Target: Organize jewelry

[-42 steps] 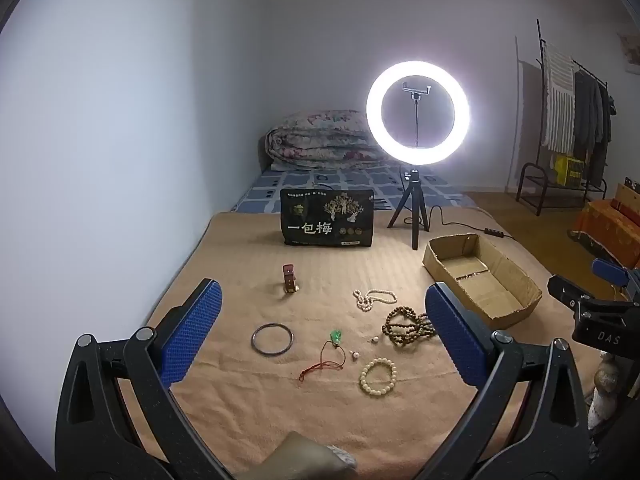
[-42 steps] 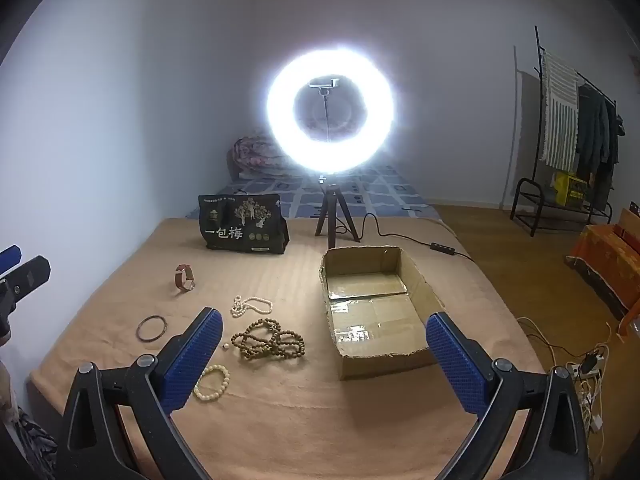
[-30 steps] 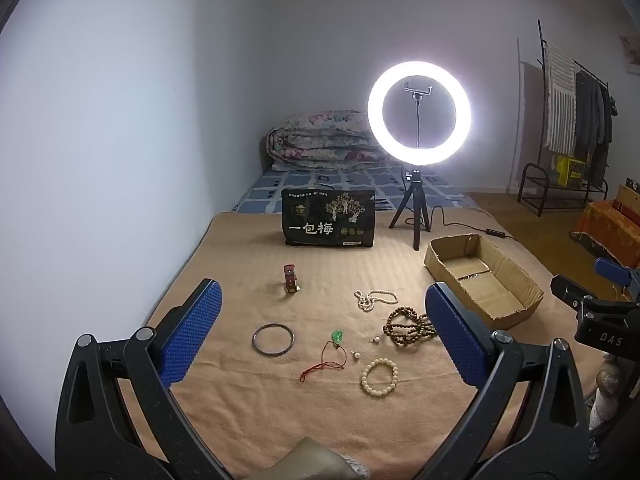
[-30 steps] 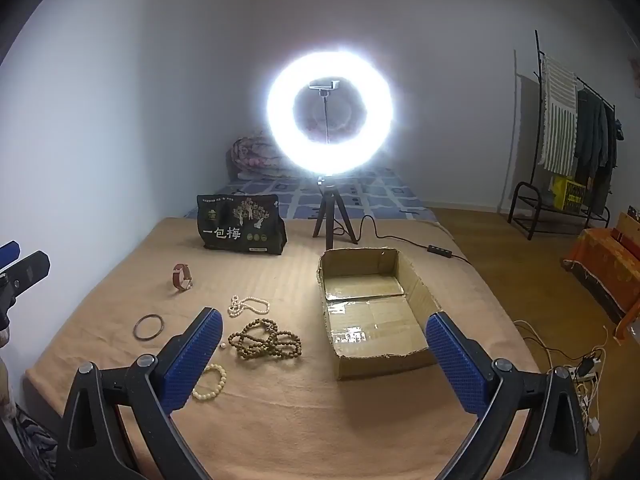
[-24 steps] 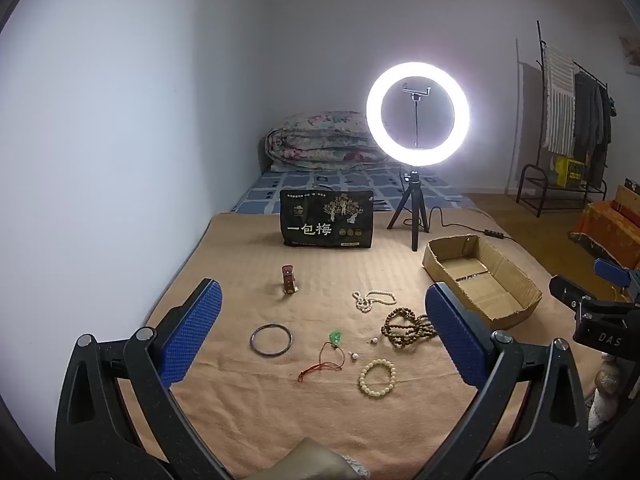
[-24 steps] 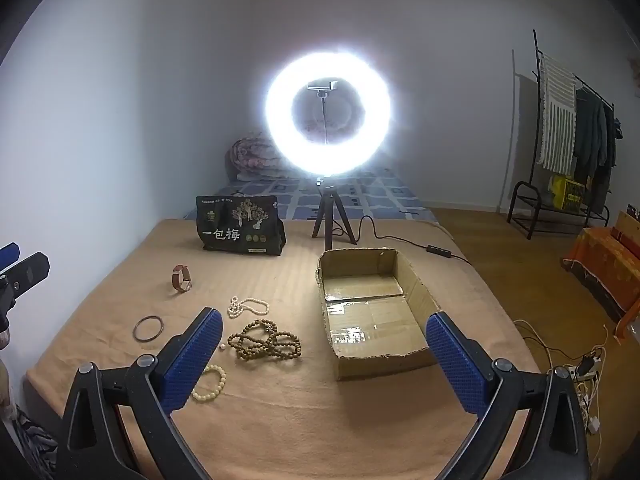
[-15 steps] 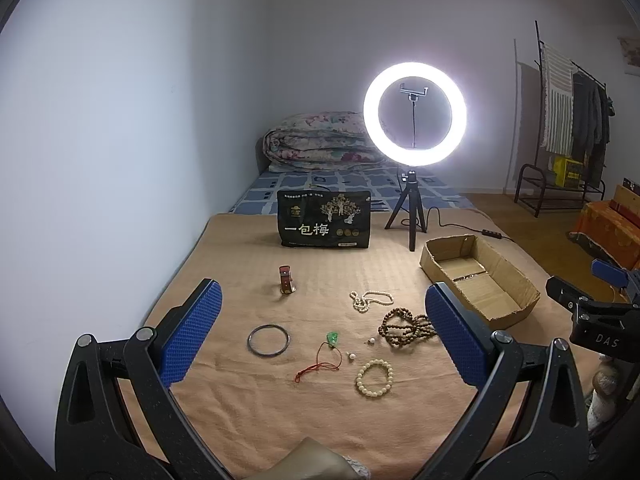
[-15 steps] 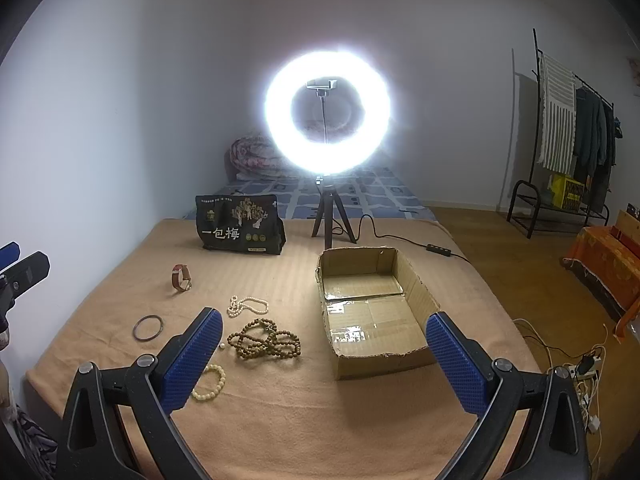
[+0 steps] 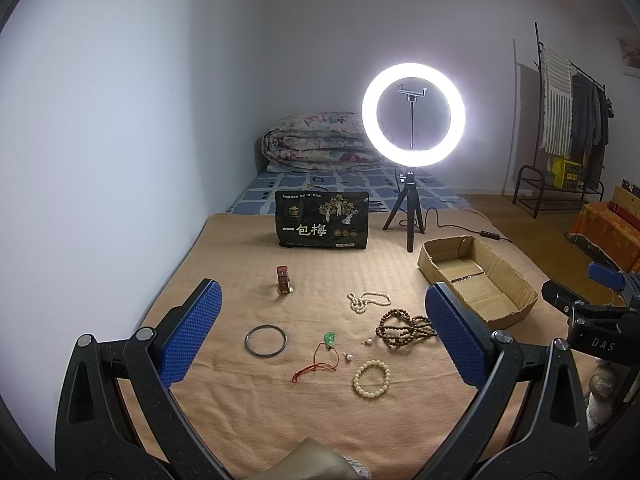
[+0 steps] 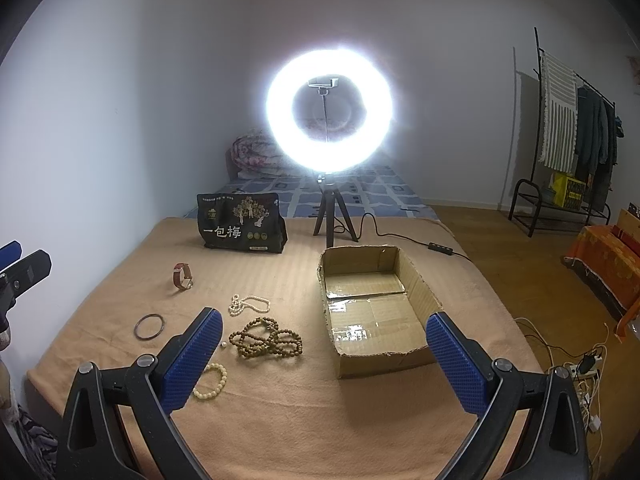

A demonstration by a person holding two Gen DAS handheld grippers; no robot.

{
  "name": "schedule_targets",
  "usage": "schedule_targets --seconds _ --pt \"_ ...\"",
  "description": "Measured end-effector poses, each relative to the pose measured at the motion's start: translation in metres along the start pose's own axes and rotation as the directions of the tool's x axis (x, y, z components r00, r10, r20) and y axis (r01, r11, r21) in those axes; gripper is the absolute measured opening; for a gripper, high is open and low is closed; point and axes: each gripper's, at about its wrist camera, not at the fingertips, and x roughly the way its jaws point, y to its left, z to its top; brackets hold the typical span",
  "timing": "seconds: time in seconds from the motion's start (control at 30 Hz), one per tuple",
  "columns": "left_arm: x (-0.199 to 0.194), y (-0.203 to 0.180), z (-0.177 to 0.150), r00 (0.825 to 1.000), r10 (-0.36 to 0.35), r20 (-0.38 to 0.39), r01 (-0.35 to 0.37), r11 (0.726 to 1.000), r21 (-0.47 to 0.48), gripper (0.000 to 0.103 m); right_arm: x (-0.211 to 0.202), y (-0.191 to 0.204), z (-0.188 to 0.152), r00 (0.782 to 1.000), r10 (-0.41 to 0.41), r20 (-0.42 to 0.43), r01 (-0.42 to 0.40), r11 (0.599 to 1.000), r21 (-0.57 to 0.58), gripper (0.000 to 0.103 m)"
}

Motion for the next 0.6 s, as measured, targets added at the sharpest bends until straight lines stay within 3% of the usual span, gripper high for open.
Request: schedule_targets --seconds 0.6 --pt "-0.0004 0.0015 -0.0005 1.000 -0.002 0.000 0.002 1.000 -0.002 0.103 0.0012 0.0009 -0.0004 1.000 0.002 -0.008 -0.002 1.000 0.002 0.103"
